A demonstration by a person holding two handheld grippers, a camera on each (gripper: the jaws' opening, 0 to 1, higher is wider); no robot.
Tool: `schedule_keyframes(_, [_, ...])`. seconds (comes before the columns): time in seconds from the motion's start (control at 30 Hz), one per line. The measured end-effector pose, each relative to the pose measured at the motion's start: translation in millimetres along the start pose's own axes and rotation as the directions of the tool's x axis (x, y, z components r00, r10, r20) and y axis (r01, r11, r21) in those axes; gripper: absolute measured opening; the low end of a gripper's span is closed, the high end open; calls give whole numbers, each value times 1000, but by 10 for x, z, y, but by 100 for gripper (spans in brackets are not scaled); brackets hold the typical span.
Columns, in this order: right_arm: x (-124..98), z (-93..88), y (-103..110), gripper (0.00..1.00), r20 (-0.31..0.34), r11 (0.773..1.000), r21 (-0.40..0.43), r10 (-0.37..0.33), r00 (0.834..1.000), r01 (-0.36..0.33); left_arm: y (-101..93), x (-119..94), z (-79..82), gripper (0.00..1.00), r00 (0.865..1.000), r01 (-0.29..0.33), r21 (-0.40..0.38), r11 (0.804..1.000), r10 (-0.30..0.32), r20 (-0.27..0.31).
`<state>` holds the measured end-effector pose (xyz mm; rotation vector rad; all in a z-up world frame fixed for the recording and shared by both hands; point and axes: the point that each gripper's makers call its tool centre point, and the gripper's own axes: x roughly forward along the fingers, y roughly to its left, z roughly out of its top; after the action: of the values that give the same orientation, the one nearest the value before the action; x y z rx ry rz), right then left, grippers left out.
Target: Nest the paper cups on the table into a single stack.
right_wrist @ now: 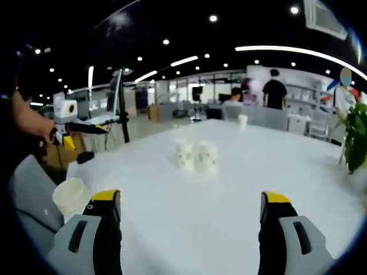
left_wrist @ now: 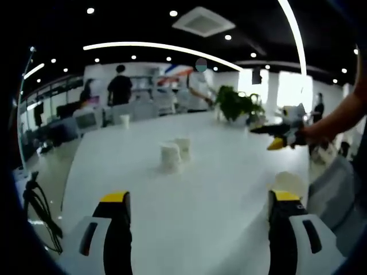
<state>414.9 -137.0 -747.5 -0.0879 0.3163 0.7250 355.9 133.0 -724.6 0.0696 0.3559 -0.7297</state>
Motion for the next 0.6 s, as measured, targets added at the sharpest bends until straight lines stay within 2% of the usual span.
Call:
schedule_keyframes(0.33, [268,30,-47,100,8,1000,-2,13,1000,-13,-5,-25,4,98,1000,-2,-17,1000,2,15])
schedule_keyframes(0.4, [328,-6,-37,99,-7,999,13,29,1000,-29,-3,-27,-5,98,1000,-3,-18,1000,3,11])
schedule_keyframes(0.6, [494,38,-115,100,-4,1000,-8,21,1000,-21,-2,-24,-5,98,1000,-3,-19,1000,3,8])
